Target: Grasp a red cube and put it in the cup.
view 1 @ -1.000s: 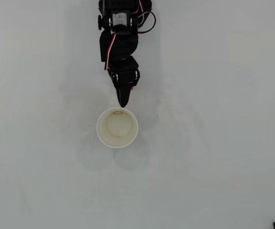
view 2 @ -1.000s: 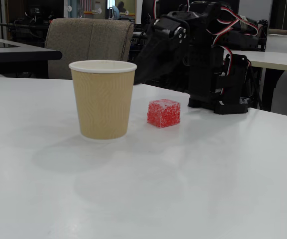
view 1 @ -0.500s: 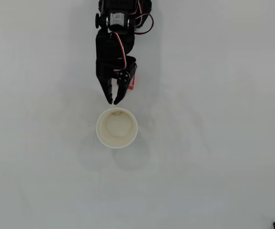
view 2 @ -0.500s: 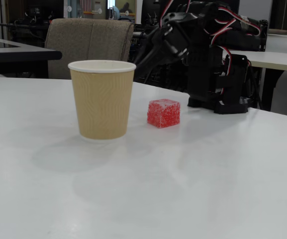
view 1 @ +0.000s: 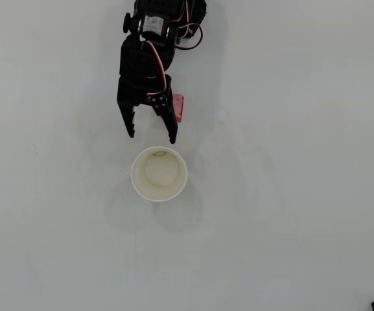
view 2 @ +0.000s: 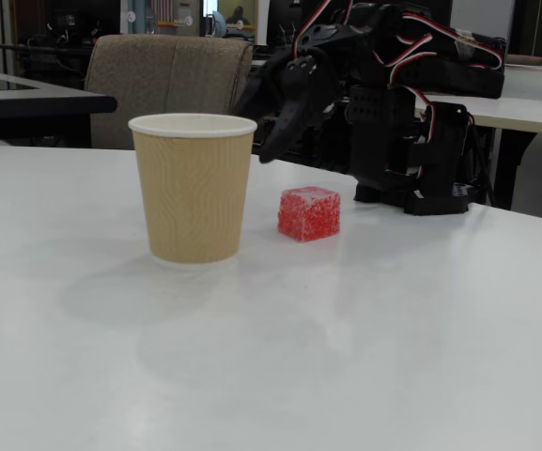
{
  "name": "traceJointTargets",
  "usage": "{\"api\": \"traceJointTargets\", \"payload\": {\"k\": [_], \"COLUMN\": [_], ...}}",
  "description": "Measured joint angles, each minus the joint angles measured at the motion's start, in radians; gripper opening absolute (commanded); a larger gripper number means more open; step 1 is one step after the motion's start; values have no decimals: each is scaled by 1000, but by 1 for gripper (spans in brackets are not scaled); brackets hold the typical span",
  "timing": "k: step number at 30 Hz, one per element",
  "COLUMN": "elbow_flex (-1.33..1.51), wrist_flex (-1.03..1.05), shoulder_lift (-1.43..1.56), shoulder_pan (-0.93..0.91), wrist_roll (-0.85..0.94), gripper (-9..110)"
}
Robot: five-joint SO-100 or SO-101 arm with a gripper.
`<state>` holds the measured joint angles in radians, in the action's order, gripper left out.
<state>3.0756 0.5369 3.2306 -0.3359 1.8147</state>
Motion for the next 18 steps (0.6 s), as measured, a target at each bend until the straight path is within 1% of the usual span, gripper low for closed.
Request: {"api": "traceJointTargets", "payload": {"k": [5,11,15,18], "elbow_flex": [0,0,0,0], "wrist_flex": [58,137,130,78], "shoulder_lift": [0,-2,-46,-107], "shoulder_pan": [-37,-37,-61,-64], "wrist_roll": [86,110,126,127], "gripper": [32,32,32,32]}}
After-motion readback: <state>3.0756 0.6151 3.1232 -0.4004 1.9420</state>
